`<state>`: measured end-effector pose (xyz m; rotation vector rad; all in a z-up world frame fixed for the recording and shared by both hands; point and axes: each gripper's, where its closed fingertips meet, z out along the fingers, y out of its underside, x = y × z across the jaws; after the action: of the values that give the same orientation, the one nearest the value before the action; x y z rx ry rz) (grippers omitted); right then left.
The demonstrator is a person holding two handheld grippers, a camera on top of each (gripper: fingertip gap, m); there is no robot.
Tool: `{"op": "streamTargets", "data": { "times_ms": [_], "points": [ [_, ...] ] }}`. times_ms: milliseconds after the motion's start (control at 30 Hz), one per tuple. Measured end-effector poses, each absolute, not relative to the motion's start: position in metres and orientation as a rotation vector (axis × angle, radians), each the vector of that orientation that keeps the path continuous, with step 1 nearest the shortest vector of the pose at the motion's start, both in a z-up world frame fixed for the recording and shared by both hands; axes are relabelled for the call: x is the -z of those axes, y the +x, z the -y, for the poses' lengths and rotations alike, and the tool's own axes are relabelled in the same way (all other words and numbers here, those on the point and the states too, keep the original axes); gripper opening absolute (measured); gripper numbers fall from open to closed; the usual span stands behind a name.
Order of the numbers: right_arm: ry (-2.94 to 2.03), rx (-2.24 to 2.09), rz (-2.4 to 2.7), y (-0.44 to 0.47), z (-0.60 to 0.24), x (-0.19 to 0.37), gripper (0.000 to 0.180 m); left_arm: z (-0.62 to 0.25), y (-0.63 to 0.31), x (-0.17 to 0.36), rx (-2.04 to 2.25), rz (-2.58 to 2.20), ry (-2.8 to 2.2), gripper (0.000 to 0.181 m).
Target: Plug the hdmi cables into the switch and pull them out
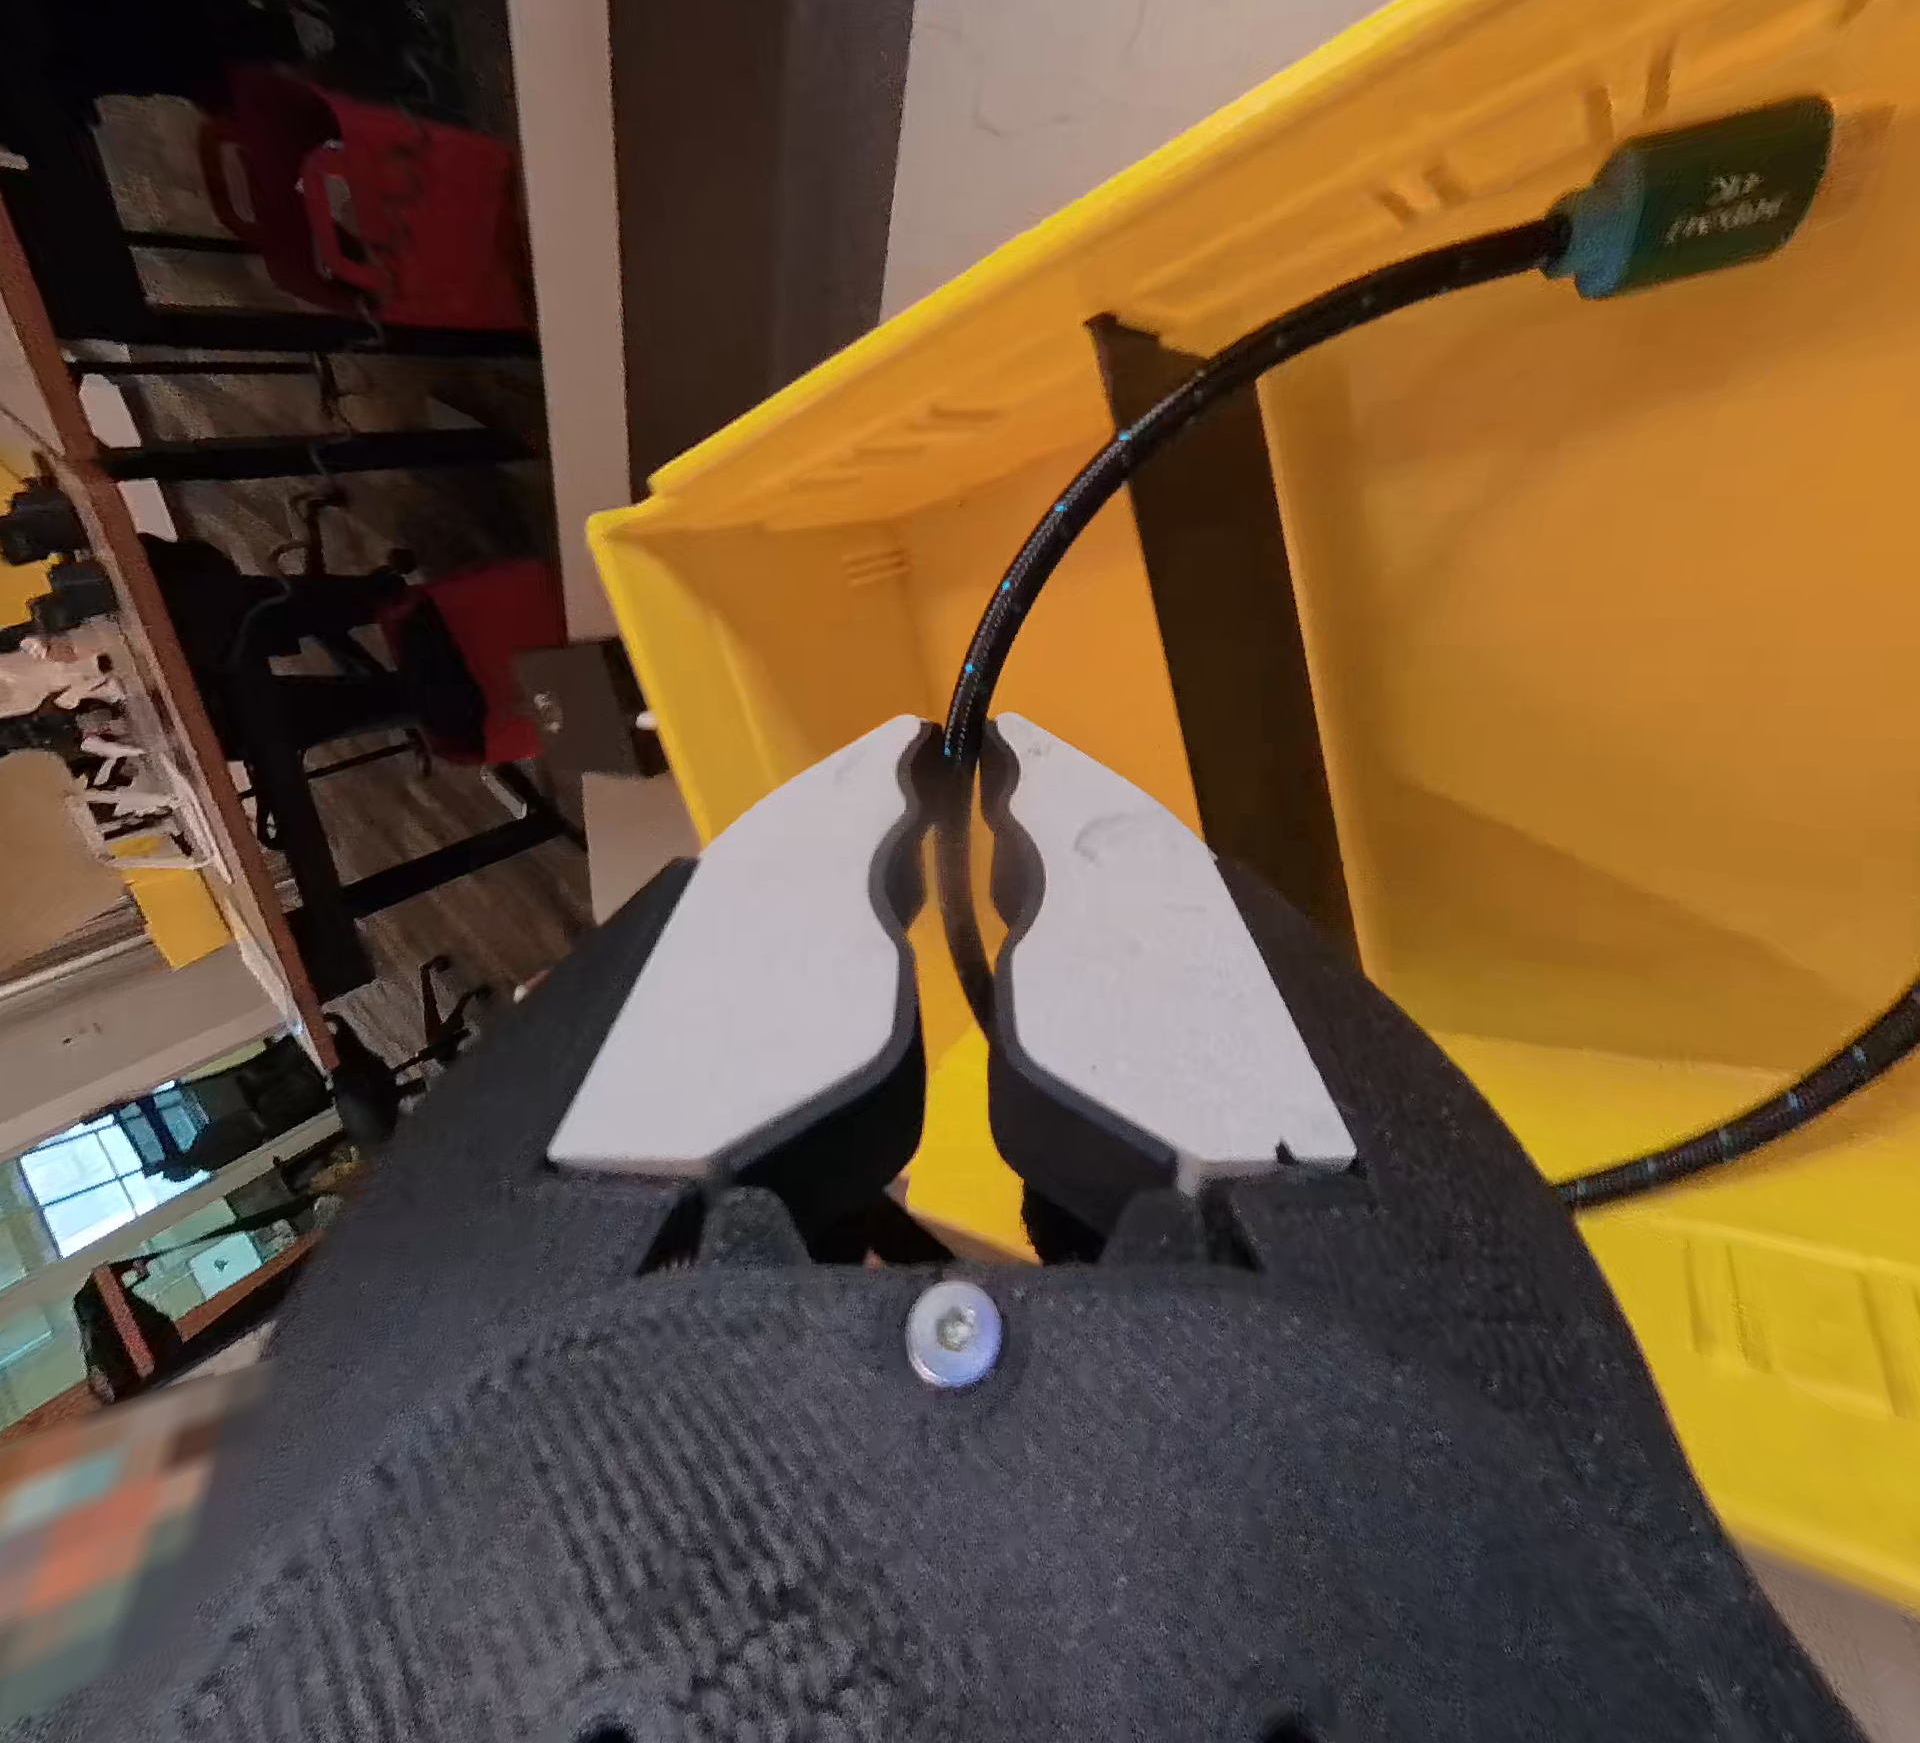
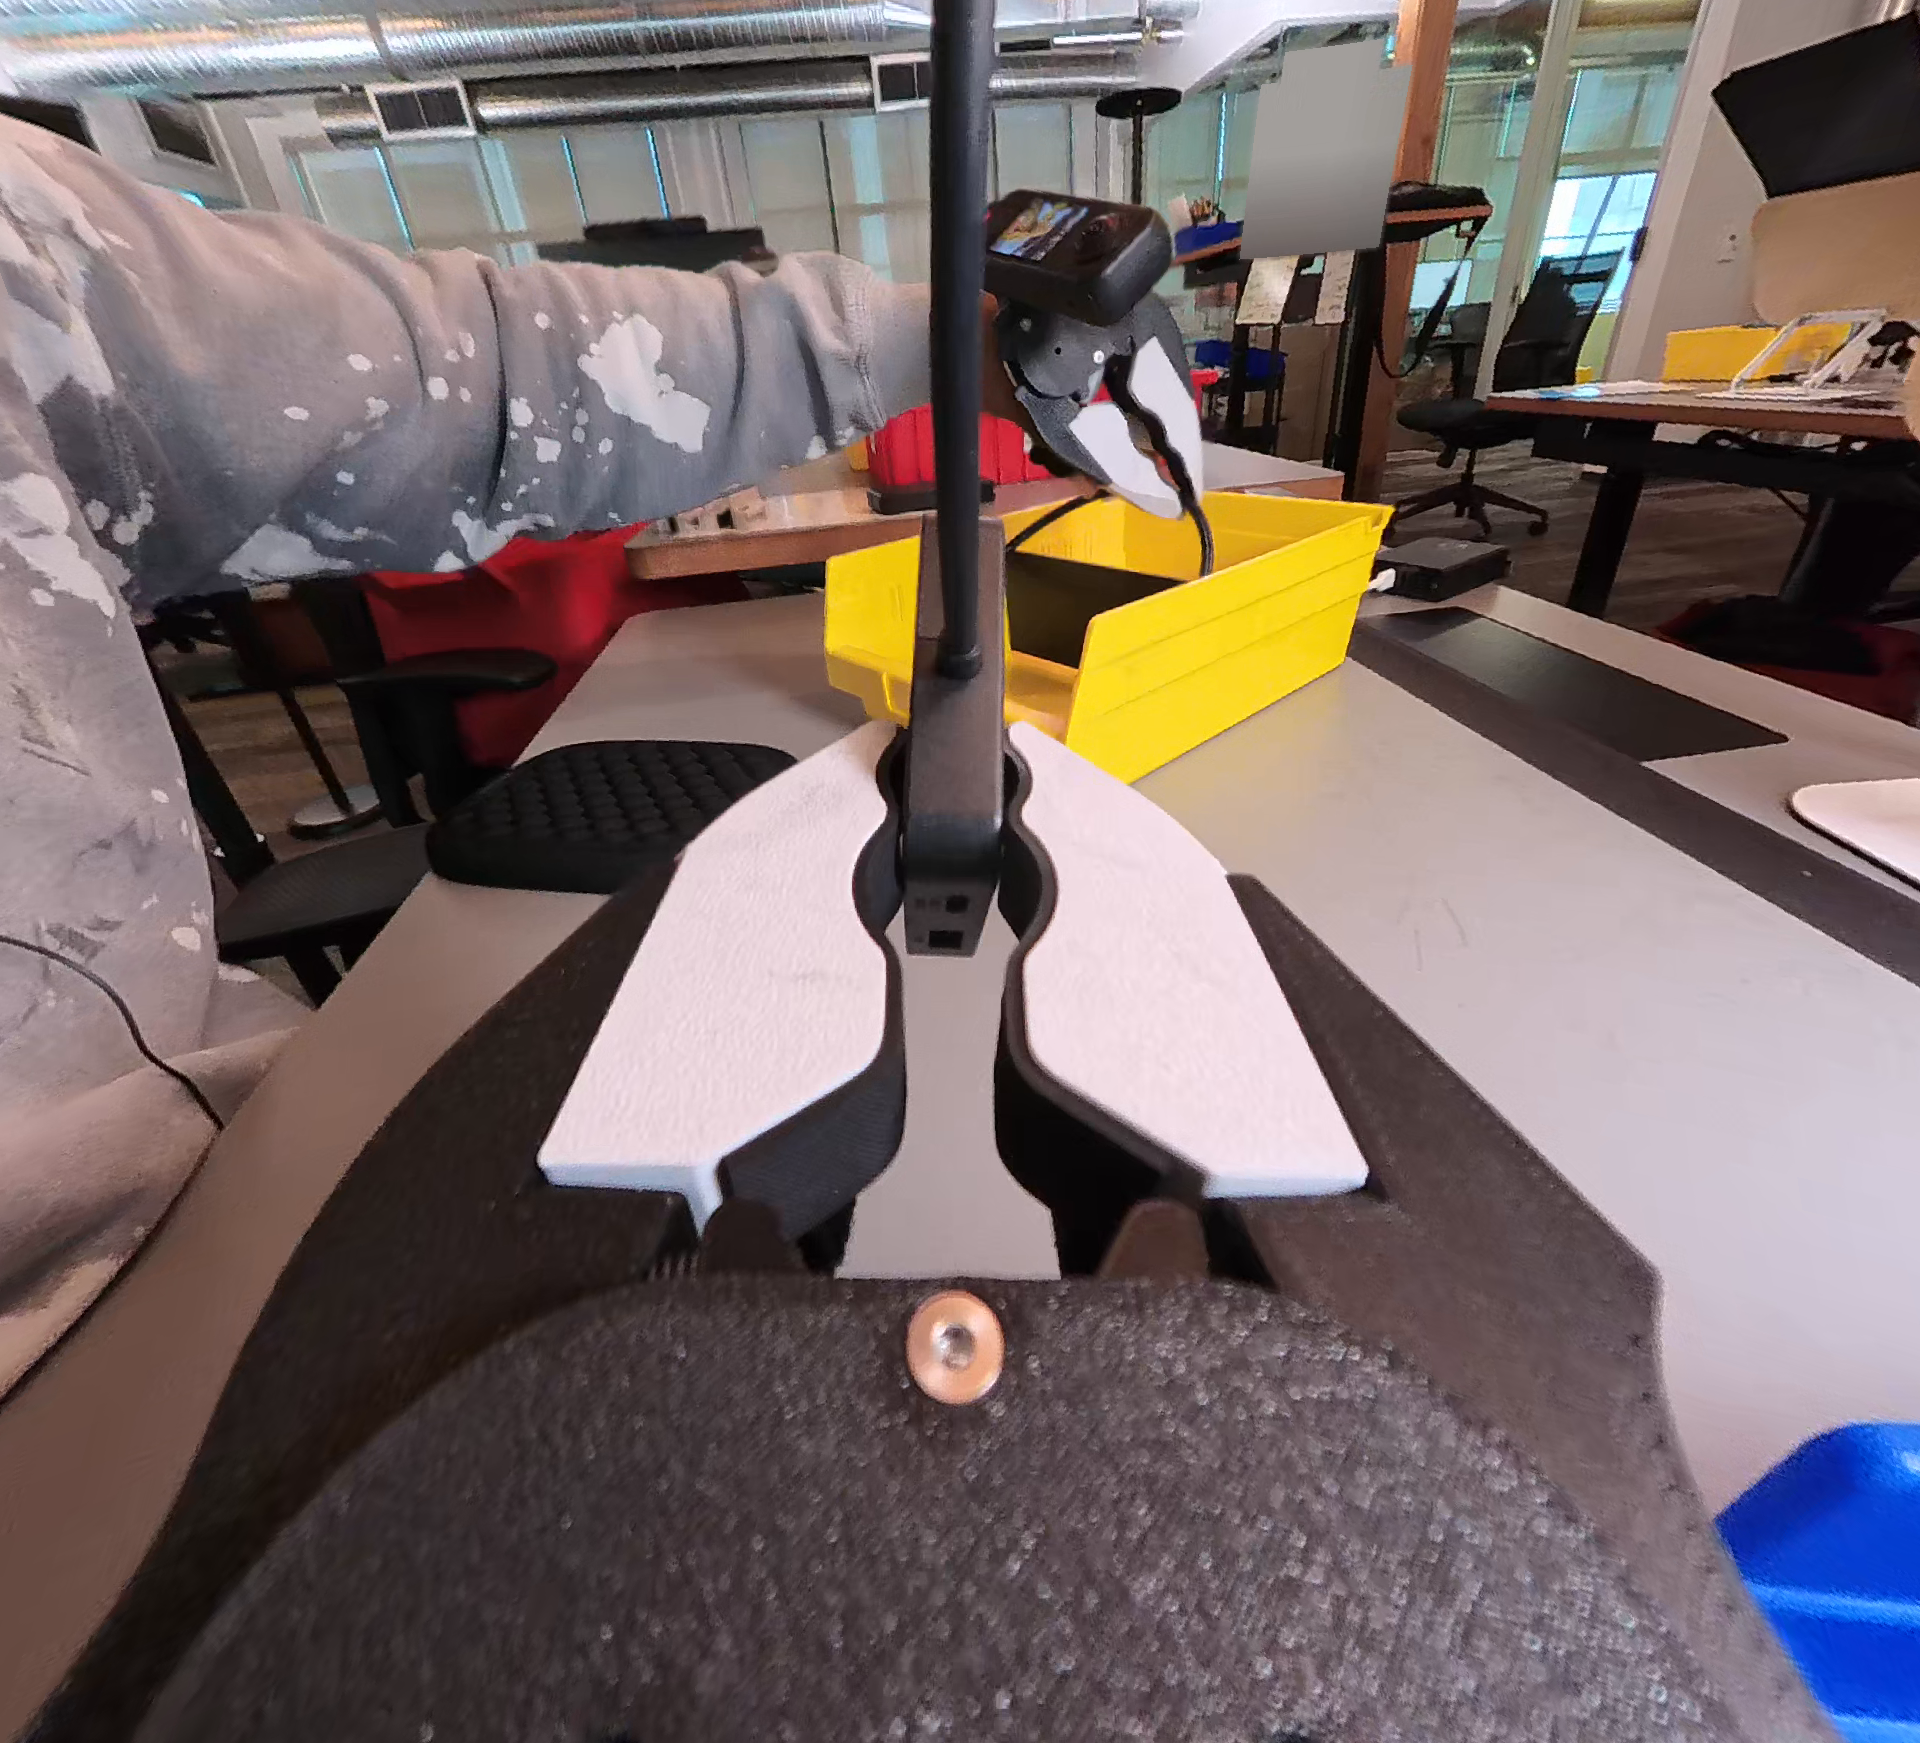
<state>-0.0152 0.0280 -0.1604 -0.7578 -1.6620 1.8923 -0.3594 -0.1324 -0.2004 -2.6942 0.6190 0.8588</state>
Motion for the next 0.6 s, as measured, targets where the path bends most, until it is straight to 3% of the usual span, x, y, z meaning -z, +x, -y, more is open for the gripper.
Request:
{"op": "streamTargets", "data": {
  "times_ms": [300,400,500,600],
  "points": [
    [-0.720,-2.001,1.530,-0.005,-0.041,0.135,0.014,0.171,-0.349,0.052,-1.125,-0.414,-2.556,0.007],
    [-0.679,-2.108,1.476,0.005,-0.044,0.122,0.014,0.167,-0.317,0.007,-1.006,-0.290,-2.480,0.007],
    [-0.641,-2.197,1.436,0.015,-0.046,0.115,0.014,0.146,-0.263,-0.002,-0.667,-0.205,-2.426,0.007],
    [-0.635,-2.237,1.412,0.021,-0.051,0.112,0.014,0.115,-0.198,0.032,-0.200,-0.151,-2.378,0.007]
  ]
}}
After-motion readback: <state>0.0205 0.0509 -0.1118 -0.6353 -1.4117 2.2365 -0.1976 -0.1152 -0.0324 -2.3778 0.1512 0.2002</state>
